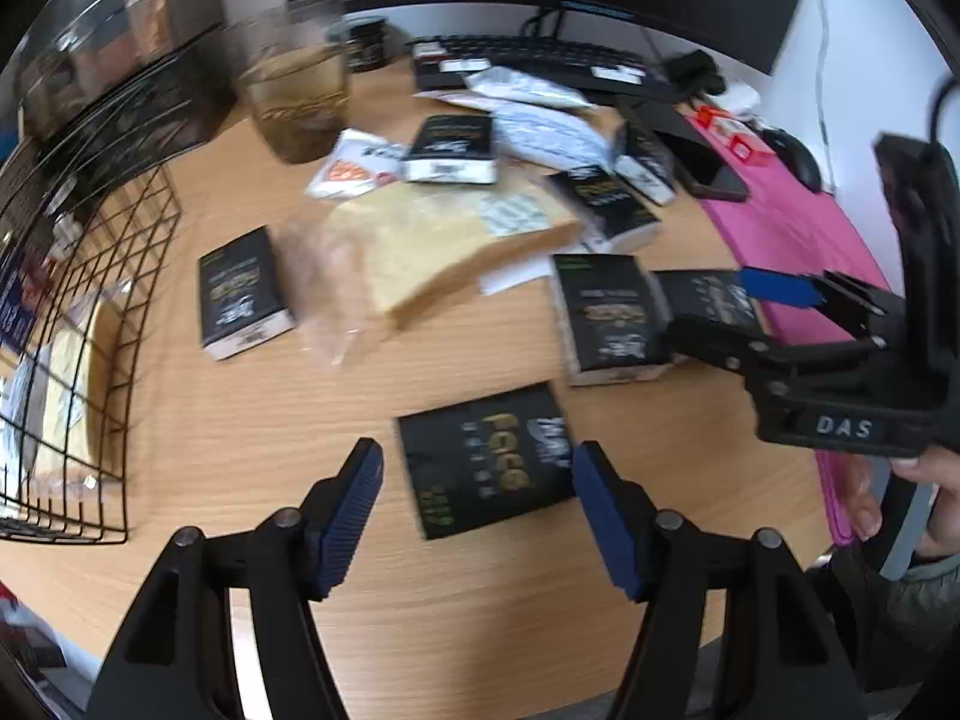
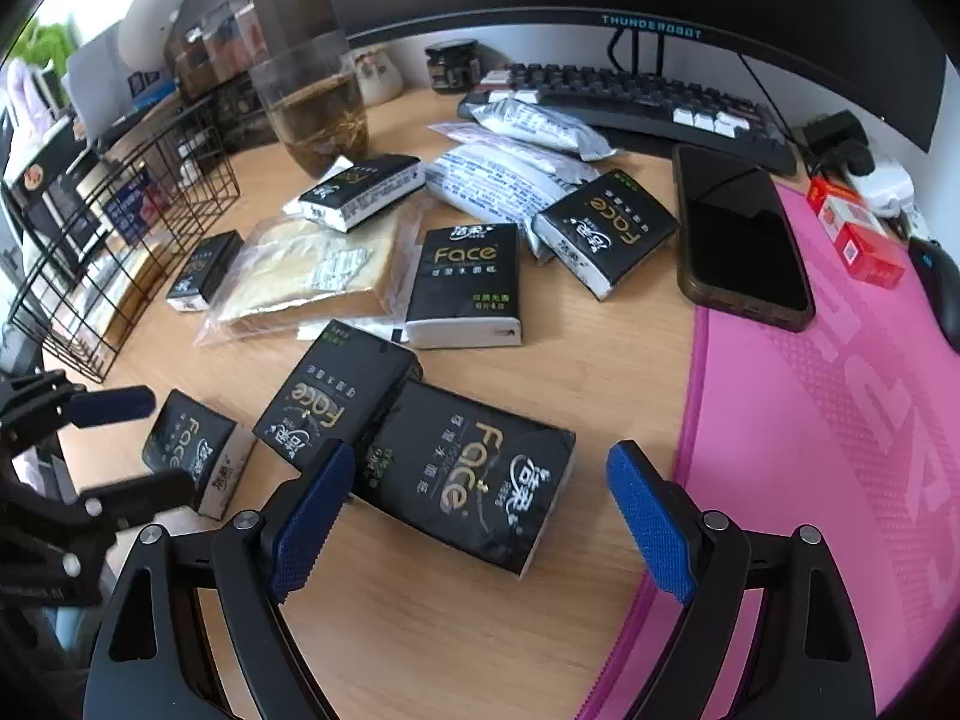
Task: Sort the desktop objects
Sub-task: 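Return both tools to the desk above the black Face tissue packs, then grasp a black Face tissue pack with the right tool and lift it, then carry the tissue pack to the wire basket and open the right tool, then grasp a black Face tissue pack with the left tool while the right tool grasps another, then carry both tissue packs to the wire basket and open both tools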
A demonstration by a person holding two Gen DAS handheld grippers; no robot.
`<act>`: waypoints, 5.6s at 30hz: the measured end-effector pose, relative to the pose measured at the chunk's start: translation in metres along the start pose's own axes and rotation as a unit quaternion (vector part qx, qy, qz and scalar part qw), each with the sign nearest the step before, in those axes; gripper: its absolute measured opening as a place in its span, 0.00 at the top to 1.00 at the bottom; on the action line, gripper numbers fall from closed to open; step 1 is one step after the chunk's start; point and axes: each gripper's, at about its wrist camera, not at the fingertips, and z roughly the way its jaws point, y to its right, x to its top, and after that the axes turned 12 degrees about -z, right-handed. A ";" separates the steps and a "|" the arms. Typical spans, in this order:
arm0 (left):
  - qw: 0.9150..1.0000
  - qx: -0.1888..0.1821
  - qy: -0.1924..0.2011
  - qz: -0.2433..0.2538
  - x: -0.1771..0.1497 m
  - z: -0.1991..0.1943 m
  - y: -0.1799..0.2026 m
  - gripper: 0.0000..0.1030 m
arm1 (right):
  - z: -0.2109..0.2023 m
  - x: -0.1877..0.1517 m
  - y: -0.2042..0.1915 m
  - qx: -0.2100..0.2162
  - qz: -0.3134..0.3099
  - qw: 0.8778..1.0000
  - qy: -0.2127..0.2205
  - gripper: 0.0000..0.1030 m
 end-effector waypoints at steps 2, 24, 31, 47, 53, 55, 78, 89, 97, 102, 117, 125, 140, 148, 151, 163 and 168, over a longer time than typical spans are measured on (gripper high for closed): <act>1.000 0.002 -0.004 -0.016 0.001 0.004 -0.005 0.26 | 0.002 0.001 0.000 0.001 0.000 1.000 0.000 0.16; 1.000 0.000 0.005 0.002 -0.002 0.019 0.000 0.29 | 0.005 -0.004 -0.002 -0.052 -0.032 0.998 0.002 0.34; 1.000 -0.010 0.018 -0.003 0.000 0.006 -0.002 0.30 | -0.002 -0.002 0.001 -0.047 -0.026 0.999 0.008 0.35; 0.977 0.024 0.183 -0.108 0.061 -0.135 -0.117 0.30 | -0.066 0.124 -0.118 0.054 -0.145 0.982 0.110 0.35; 0.960 0.070 0.187 -0.196 0.065 -0.141 -0.212 0.30 | -0.035 0.190 -0.218 0.134 -0.212 0.961 0.114 0.34; 0.956 0.074 0.183 -0.216 0.065 -0.136 -0.235 0.30 | -0.019 0.203 -0.240 0.138 -0.223 0.959 0.105 0.34; 0.975 0.009 0.161 -0.152 0.058 -0.128 -0.161 0.29 | -0.023 0.178 -0.158 0.086 -0.158 0.979 0.097 0.16; 0.994 0.001 0.089 -0.055 0.063 -0.054 -0.045 0.29 | -0.037 0.077 -0.046 0.024 -0.078 0.995 0.054 0.16; 0.995 0.035 0.055 -0.076 0.066 -0.004 -0.052 0.29 | -0.011 0.037 -0.046 0.037 -0.068 0.997 0.029 0.16; 0.994 0.046 0.044 -0.090 0.073 0.016 -0.063 0.29 | 0.007 0.031 -0.052 0.033 -0.067 0.997 0.015 0.16; 0.994 0.041 0.036 -0.099 0.087 0.041 -0.084 0.30 | 0.032 0.034 -0.045 0.003 -0.063 0.998 0.004 0.34; 0.997 0.030 0.020 -0.075 0.063 0.029 -0.073 0.42 | 0.019 0.015 -0.018 -0.014 -0.056 0.998 -0.008 0.53; 0.996 0.061 0.004 -0.066 0.042 0.022 -0.069 0.29 | 0.013 0.003 -0.001 -0.049 -0.035 0.998 -0.018 0.30; 0.997 0.052 0.023 -0.058 0.037 0.025 -0.069 0.47 | 0.013 0.002 0.002 -0.046 -0.033 0.998 -0.001 0.38; 0.997 0.050 0.019 -0.056 0.036 0.025 -0.068 0.48 | 0.012 0.002 0.001 -0.051 -0.039 0.998 -0.001 0.53; 0.997 0.018 0.057 -0.046 0.039 -0.028 -0.056 0.48 | -0.013 0.011 -0.008 -0.032 -0.040 0.998 0.024 0.54; 0.993 0.000 0.102 -0.054 0.044 -0.074 -0.065 0.49 | -0.028 0.043 -0.040 -0.009 -0.073 0.996 0.054 0.54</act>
